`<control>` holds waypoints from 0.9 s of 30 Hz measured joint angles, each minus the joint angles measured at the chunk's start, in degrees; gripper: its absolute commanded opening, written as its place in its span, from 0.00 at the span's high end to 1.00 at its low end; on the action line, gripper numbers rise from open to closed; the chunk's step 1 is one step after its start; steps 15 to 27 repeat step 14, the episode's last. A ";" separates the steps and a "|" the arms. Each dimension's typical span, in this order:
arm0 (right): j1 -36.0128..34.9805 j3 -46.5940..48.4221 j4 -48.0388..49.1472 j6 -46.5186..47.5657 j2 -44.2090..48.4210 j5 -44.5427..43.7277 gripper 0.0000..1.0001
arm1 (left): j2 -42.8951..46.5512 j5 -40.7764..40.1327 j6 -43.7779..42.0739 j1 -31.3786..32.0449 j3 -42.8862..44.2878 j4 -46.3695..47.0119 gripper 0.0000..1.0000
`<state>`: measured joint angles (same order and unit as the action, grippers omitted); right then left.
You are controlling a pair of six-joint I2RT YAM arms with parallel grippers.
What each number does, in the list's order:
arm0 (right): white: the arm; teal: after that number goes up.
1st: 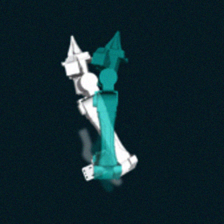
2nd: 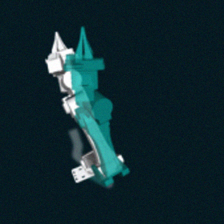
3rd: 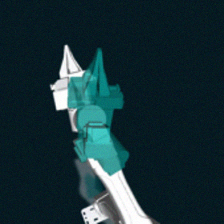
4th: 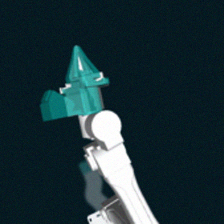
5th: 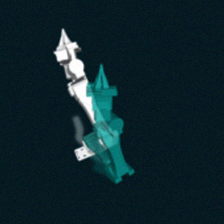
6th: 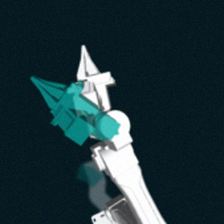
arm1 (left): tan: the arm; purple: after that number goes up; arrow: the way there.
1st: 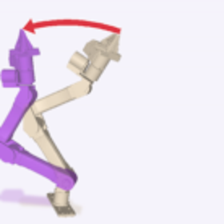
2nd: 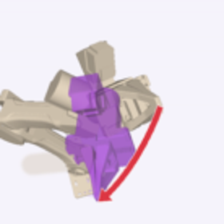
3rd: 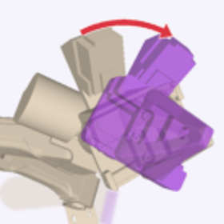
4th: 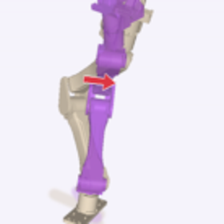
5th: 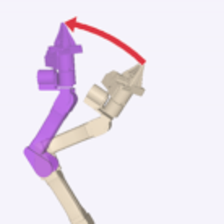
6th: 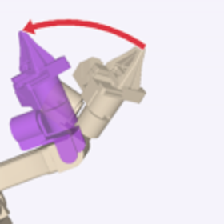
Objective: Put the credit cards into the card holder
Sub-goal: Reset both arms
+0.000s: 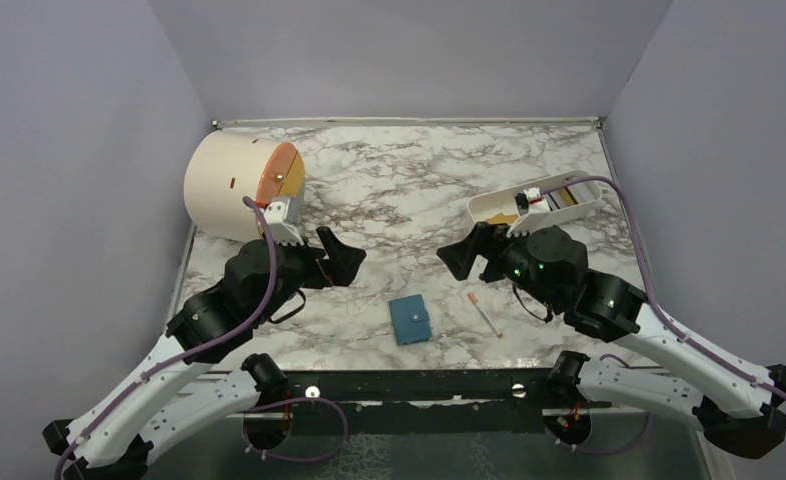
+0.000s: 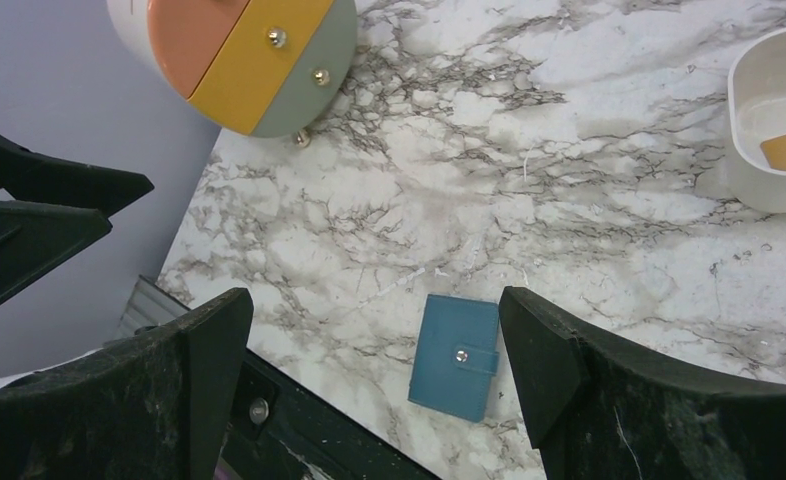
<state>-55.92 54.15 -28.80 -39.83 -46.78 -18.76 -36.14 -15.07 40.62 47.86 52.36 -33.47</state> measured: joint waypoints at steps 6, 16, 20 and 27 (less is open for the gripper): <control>0.00 -3.56 1.09 -0.33 1.01 0.00 0.02 | 0.09 0.04 0.61 0.00 -2.16 0.63 0.01; 0.00 -5.81 3.21 -0.52 1.07 0.94 0.00 | 1.05 0.02 0.52 0.00 -5.20 1.33 0.01; 0.00 -5.81 3.21 -0.52 1.07 0.94 0.00 | 1.05 0.02 0.52 0.00 -5.20 1.33 0.01; 0.00 -5.81 3.21 -0.52 1.07 0.94 0.00 | 1.05 0.02 0.52 0.00 -5.20 1.33 0.01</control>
